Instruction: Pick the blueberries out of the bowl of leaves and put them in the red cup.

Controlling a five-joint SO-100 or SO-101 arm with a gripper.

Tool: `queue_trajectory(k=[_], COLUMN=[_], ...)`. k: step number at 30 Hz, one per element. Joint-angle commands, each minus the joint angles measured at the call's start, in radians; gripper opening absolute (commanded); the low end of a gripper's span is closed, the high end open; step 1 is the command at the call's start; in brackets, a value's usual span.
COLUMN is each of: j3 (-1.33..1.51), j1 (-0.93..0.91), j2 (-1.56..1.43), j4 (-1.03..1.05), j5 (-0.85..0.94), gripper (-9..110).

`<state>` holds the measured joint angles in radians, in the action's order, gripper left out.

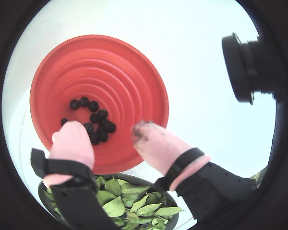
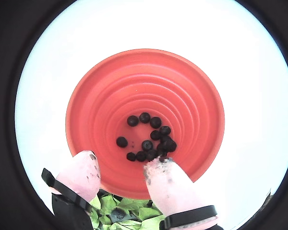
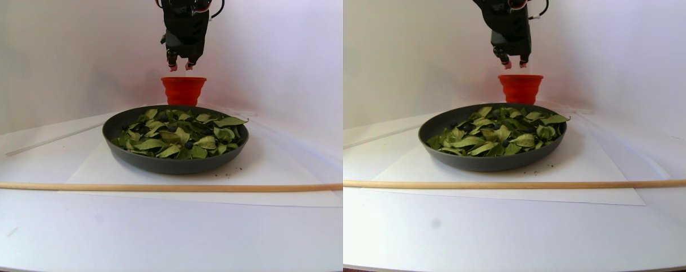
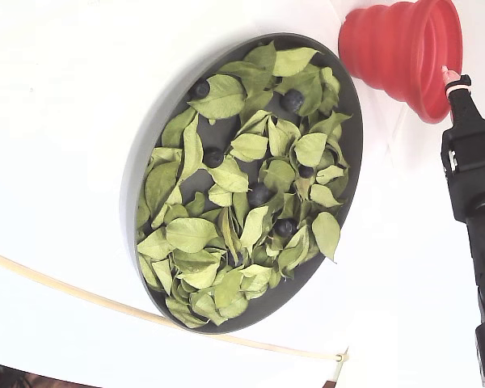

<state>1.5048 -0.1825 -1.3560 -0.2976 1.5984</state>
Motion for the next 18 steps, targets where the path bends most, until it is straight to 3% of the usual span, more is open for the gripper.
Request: queue_trajectory(k=[1,18], j3=[-0.035,0.055], j1=[-0.025,-0.025], j2=[-0.109,-0.265], j4=[0.017,0.117], j5=[0.005,0.005], gripper=[18,17])
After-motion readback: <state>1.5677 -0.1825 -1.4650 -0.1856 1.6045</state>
